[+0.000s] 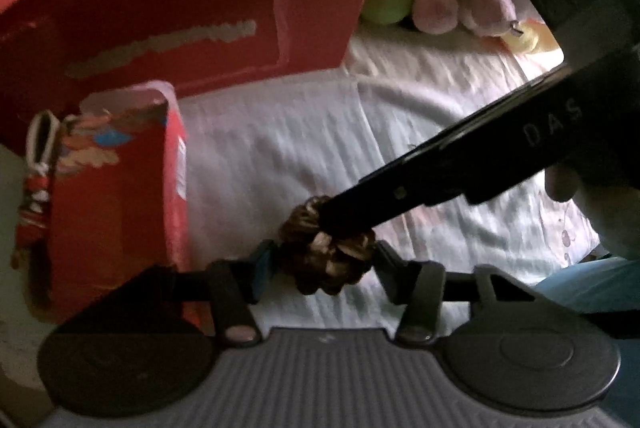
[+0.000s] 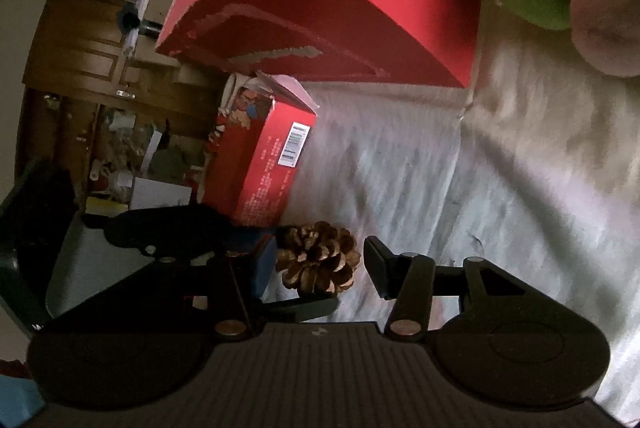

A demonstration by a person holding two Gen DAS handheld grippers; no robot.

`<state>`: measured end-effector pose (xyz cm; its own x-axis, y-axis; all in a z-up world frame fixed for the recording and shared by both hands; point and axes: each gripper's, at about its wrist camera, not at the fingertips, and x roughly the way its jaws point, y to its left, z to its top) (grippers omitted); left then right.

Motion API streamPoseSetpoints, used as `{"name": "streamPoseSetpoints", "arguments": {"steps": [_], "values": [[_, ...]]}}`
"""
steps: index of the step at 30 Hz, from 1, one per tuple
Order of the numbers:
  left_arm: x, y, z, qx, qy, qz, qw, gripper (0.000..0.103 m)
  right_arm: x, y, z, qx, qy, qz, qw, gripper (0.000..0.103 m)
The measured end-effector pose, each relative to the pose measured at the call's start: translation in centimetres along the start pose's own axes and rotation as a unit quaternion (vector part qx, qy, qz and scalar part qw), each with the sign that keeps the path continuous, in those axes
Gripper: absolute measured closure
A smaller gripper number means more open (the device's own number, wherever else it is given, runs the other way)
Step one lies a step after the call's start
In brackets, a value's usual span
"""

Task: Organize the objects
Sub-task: 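Grasp the pinecone with the right gripper, then carry the pinecone over the red box and lower it inside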

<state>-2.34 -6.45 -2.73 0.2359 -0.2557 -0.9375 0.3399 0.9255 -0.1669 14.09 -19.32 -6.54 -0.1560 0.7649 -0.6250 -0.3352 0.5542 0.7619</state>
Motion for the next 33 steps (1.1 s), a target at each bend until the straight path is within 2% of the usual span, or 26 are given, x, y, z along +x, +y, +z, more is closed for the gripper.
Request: {"name": "streamPoseSetpoints", "arguments": {"steps": [4,5,7,12,19,27,33], "values": [[0.0,-0.5,0.0,0.014,-0.004,0.002,0.9999,0.052,0.3,-0.2,0.0,0.002,0.013,0.000,1.000,0.061],[-0.1,-0.5,0.1,0.016,-0.003,0.003,0.9999,0.052,0.2,-0.3,0.0,0.003,0.010,0.000,1.000,0.066],[-0.3,-0.6,0.2,0.018,-0.006,0.001,0.9998,0.053,-0.1,-0.4,0.2,0.006,0.003,0.001,1.000,0.071],[-2.0,-1.2,0.3,0.034,-0.023,-0.003,0.9992,0.053,-1.4,0.3,0.2,0.001,-0.020,0.004,1.000,0.071],[-5.2,-1.9,2.7,0.066,-0.071,-0.022,0.9950,0.053,-4.6,2.9,0.8,-0.023,-0.068,-0.005,0.997,0.071],[-10.3,-0.5,6.8,0.114,-0.146,-0.060,0.9807,0.053,-8.6,7.3,2.8,-0.054,-0.154,-0.026,0.986,0.071],[-12.3,2.5,10.4,0.130,-0.185,-0.087,0.9703,0.053,-9.3,10.1,6.2,-0.072,-0.208,-0.059,0.974,0.073]]}}
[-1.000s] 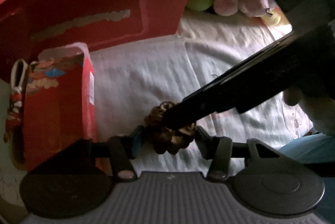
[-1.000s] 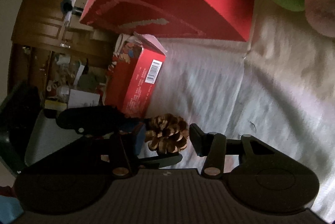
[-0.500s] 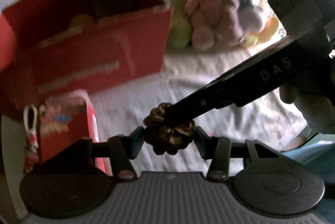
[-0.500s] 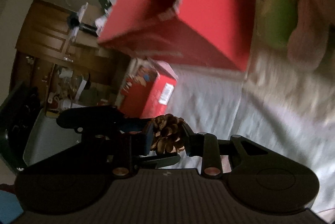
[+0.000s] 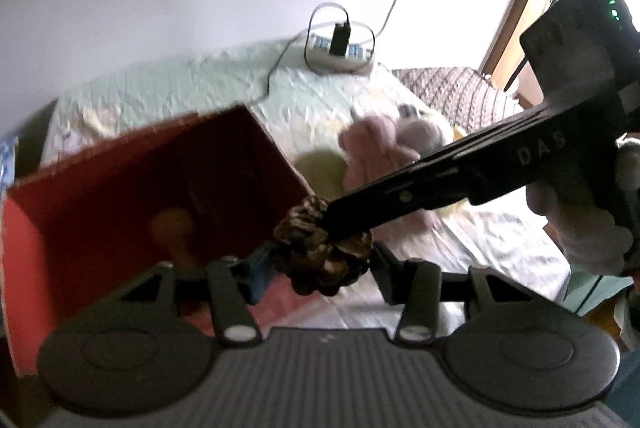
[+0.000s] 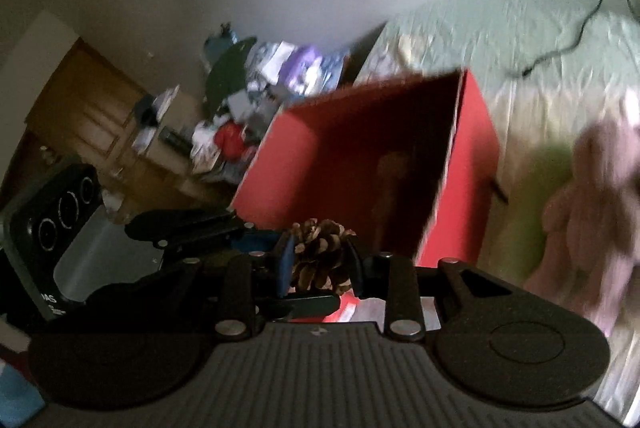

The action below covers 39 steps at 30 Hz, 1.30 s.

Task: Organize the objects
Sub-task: 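Carry the pinecone over the red box and lower it inside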

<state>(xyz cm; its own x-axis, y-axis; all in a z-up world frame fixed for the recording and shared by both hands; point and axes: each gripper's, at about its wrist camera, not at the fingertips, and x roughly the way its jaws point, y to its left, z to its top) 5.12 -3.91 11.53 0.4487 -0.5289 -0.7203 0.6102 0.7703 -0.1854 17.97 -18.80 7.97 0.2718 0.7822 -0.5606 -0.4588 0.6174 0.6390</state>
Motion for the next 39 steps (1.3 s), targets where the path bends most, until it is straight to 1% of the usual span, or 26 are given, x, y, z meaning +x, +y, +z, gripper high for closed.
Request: {"name": "streamPoseSetpoints", "arguments": {"steps": [3,8,12,19,23,28,33,39], "values": [[1.3,2.3,0.8,-0.013,0.004,-0.017,0.9998,0.053,1.3,0.4,1.5,-0.014,-0.004,-0.031,0.999,0.073],[4.7,5.9,0.5,-0.057,0.029,-0.061,0.9961,0.053,4.3,-0.2,2.3,-0.012,0.012,-0.087,0.996,0.073],[6.5,7.0,0.0,-0.075,0.045,-0.078,0.9931,0.053,5.6,-0.7,2.0,-0.002,0.019,-0.121,0.992,0.073],[8.5,8.1,-0.4,-0.088,0.072,-0.092,0.9893,0.052,6.7,-0.4,1.3,-0.011,0.029,-0.173,0.984,0.072],[8.9,8.4,-0.3,-0.094,0.074,-0.096,0.9882,0.052,7.2,0.0,1.1,-0.020,0.022,-0.189,0.981,0.072],[9.5,8.6,-0.4,-0.096,0.077,-0.093,0.9880,0.052,7.6,0.0,1.0,-0.015,0.016,-0.196,0.980,0.072],[10.1,9.1,-0.6,-0.098,0.085,-0.088,0.9877,0.052,7.7,0.5,0.6,-0.020,0.005,-0.212,0.977,0.072],[10.3,9.3,-0.6,-0.100,0.086,-0.085,0.9876,0.051,7.4,0.4,0.2,-0.006,-0.018,-0.207,0.978,0.071]]}}
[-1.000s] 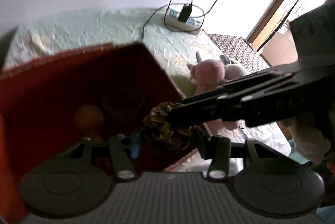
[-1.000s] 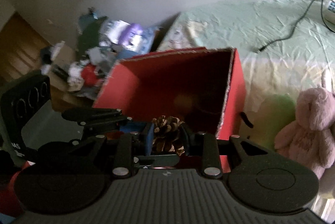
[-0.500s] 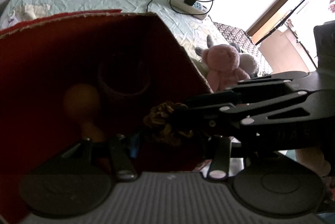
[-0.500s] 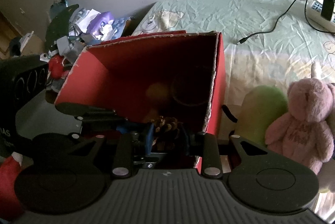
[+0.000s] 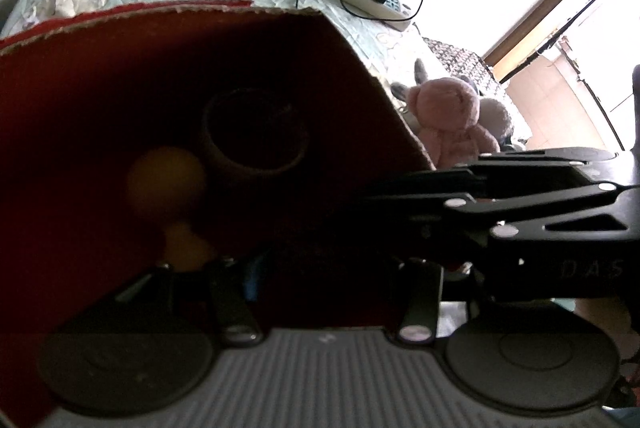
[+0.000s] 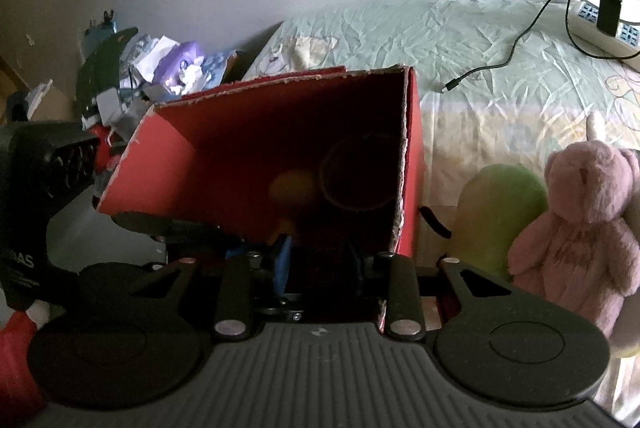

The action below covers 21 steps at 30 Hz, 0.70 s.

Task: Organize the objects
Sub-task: 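Carry the pinecone over the red box and lower it inside, then open the right gripper to release the pinecone in the box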

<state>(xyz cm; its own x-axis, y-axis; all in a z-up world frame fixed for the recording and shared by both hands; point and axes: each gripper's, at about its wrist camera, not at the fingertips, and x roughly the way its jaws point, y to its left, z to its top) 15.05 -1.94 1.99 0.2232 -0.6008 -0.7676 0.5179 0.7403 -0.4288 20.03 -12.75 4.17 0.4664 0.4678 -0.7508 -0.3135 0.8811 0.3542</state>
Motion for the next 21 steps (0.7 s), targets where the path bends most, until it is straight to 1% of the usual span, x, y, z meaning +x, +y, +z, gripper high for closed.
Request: {"name": "streamPoseSetpoints", "arguments": {"steps": [5,11,12,13,21], "values": [[0.1,-0.1,0.0,0.003,0.001,0.012,0.9999,0.051,-0.1,0.1,-0.5,-0.001,-0.022,0.000,1.000,0.070],[0.1,-0.3,0.0,0.006,0.004,0.039,0.9992,0.051,-0.3,-0.1,-0.8,0.007,-0.040,0.005,0.999,0.070],[0.1,-0.3,0.0,0.005,0.006,0.044,0.9990,0.047,-0.3,-0.2,-0.9,0.008,-0.043,0.006,0.999,0.070],[0.0,-0.2,-0.1,0.005,0.006,0.052,0.9986,0.045,-0.3,-0.2,-0.9,0.010,-0.045,0.007,0.999,0.070],[-0.5,-0.3,-0.3,0.005,0.006,0.086,0.9963,0.043,-0.4,0.0,-1.2,0.012,-0.053,0.004,0.999,0.070]]}}
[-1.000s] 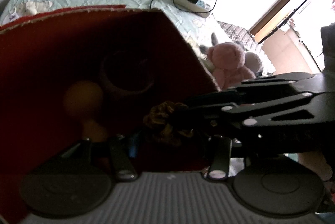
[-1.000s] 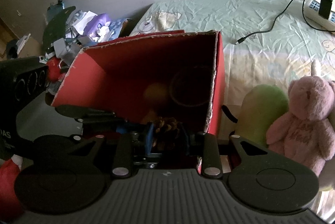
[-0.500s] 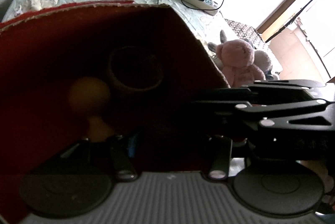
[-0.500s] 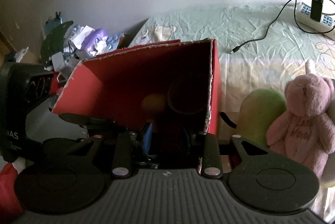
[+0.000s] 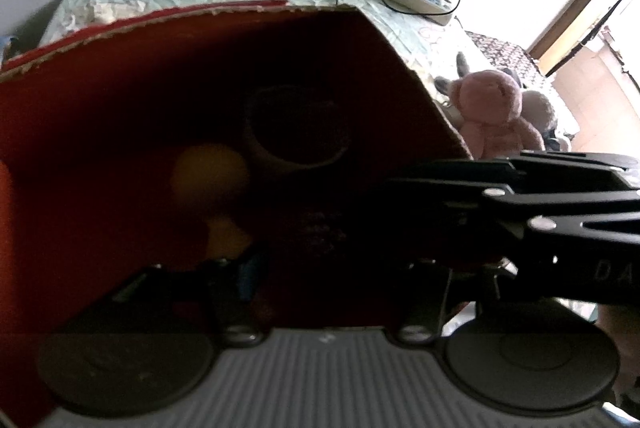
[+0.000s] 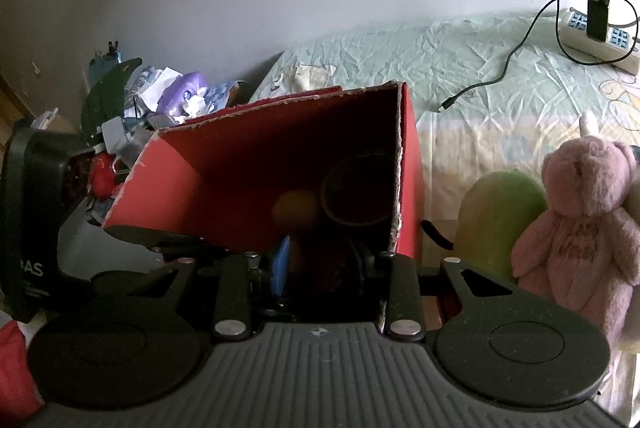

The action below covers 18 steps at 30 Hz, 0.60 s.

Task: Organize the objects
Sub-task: 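Open the right gripper to release the pinecone in the box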

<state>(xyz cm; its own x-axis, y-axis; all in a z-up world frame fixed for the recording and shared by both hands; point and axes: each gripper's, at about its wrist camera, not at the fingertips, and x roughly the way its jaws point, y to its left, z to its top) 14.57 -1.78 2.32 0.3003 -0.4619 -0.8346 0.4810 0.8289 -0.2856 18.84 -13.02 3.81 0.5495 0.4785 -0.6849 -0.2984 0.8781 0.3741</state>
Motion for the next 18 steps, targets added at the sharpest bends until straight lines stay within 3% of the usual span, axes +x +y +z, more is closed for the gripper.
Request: {"name": "streamPoseSetpoints", "arguments": {"steps": [10,18], "values": [[-1.5,0.1,-0.5,0.007,-0.013,0.047,0.9988,0.042,0.4,1.1,0.2,-0.019,0.015,-0.024,0.999,0.062],[-4.7,-0.1,-1.7,0.005,-0.047,0.092,0.9946,0.042,-0.5,1.4,-0.3,-0.031,0.012,-0.025,0.999,0.058]]}}
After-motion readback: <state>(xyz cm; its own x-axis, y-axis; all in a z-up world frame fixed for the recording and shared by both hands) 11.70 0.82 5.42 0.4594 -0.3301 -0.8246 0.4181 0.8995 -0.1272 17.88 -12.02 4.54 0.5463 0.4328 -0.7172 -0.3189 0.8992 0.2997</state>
